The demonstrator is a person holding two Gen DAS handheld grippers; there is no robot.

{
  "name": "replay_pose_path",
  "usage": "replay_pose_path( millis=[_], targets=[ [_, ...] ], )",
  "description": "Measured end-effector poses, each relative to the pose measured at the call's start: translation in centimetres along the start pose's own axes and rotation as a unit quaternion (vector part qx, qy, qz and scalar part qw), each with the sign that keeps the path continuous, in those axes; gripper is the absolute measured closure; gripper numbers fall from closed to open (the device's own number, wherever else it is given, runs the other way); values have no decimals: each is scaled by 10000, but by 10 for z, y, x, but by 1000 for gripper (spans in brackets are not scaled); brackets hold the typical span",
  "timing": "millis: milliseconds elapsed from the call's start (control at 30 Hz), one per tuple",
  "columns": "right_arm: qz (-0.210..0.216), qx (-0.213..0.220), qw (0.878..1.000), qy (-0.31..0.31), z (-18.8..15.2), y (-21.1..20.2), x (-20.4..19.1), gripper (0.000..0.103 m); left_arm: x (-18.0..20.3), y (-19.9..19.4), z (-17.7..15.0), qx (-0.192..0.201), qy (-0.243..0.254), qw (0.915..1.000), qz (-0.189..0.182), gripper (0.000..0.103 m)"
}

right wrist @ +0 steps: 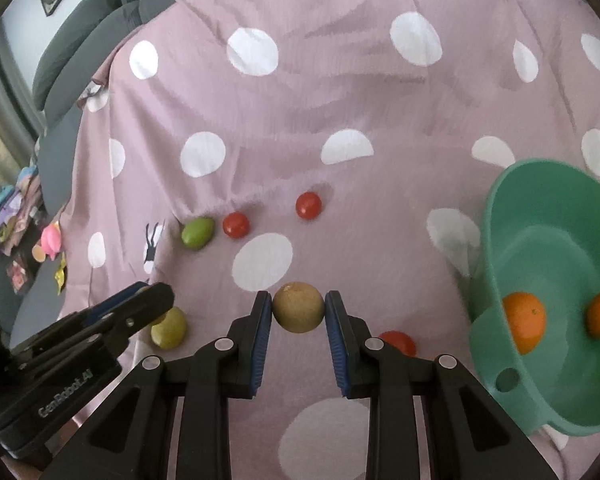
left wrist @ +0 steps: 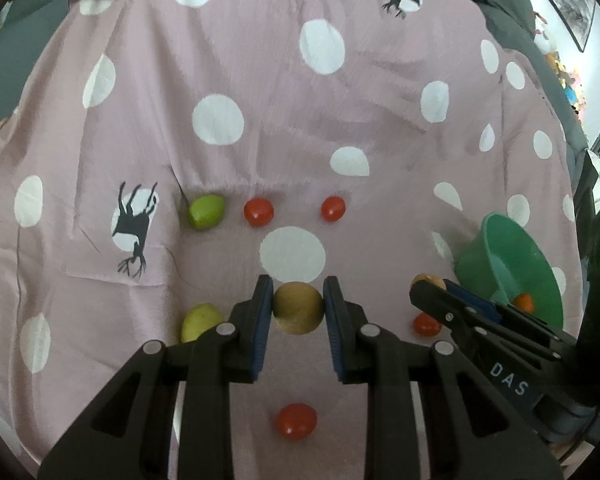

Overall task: Organize fruits
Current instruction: 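Lift the tan fruit with the left tool toward the green bowl while the right tool carries its tan fruit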

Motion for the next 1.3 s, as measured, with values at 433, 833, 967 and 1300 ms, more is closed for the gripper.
replay_pose_path(
  millis=[433, 833, 967, 1300],
  targets=[
    [-59, 532, 9986, 25, 16, -34, 9, 74, 27, -27, 8, 396, 280, 9987, -156, 77],
    [-169, 1107, 9935, 203, 36, -73, 32, 74, 62, -31, 16, 530, 617, 9965, -205, 77],
    [-291, 1326, 9903, 287, 41, -89, 48, 74, 82, -27, 19, 560, 739, 9953, -265, 77],
    [-787, 1791, 9784, 665, 51, -127, 100, 74, 138, -11, 21, 488, 1083, 9917, -484, 77]
  ],
)
Point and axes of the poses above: each gripper's, at about its wrist camera, not at the fingertips, and y roughly the way its jaws point, x to its right, z to its top, the point moved 8 cm from there along y, roughly the way its jaws point, and after that the axes turned 7 degrees about y, right-handed, at the moved point
